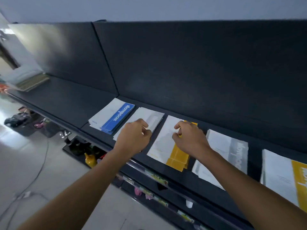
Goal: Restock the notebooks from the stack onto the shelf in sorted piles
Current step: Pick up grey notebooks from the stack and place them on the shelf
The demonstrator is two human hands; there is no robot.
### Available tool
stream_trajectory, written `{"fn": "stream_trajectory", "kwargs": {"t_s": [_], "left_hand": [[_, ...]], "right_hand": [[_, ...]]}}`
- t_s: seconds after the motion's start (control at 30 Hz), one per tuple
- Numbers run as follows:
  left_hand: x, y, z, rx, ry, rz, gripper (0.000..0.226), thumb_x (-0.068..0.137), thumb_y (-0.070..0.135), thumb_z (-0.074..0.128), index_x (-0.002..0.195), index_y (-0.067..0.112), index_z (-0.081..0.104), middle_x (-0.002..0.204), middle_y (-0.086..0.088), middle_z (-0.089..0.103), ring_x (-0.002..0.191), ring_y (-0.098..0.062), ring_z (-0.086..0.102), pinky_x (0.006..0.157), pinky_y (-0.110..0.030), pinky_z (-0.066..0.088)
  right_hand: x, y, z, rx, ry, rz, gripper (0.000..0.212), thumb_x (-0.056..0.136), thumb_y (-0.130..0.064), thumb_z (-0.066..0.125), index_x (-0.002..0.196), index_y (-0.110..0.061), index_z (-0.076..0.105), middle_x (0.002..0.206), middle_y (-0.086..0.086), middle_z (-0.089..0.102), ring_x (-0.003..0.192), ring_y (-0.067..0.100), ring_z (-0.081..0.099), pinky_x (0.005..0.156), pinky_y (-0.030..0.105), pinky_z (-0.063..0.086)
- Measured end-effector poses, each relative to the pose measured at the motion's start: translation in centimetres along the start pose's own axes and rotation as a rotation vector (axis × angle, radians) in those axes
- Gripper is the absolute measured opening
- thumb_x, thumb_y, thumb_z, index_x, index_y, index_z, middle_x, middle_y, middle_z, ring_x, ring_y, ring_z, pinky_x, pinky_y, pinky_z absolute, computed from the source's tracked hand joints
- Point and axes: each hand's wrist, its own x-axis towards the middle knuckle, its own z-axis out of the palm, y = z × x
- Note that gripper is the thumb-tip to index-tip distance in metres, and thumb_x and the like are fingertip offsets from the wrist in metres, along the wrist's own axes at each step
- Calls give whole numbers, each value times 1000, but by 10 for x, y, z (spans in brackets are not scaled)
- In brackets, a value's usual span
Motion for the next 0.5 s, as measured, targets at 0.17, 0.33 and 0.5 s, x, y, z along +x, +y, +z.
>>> {"fn": "stream_trajectory", "kwargs": {"t_s": [0.17,0.33,0.5], "left_hand": [[7,-93,-61,-40,88,-115,26,87,33,51,107,29,66,94,15,68,76,-6,64,71,-28,56],[19,-186,-116,-8,160,-140,27,86,33,54,108,25,67,81,17,66,83,-17,66,78,-35,57],[37,-291,-168,53,204,-142,27,88,37,52,106,23,65,87,11,67,80,-13,64,72,-34,57]], "right_hand": [[39,-108,51,-19,-89,-158,30,96,-32,53,125,-23,58,116,-4,62,104,20,59,85,37,52],[72,-212,109,-33,-143,-260,27,96,-29,53,122,-22,59,114,-5,61,104,20,59,88,40,52],[103,-315,165,-32,-146,-345,26,94,-32,53,118,-25,59,107,-7,61,101,20,58,85,39,51]]}}
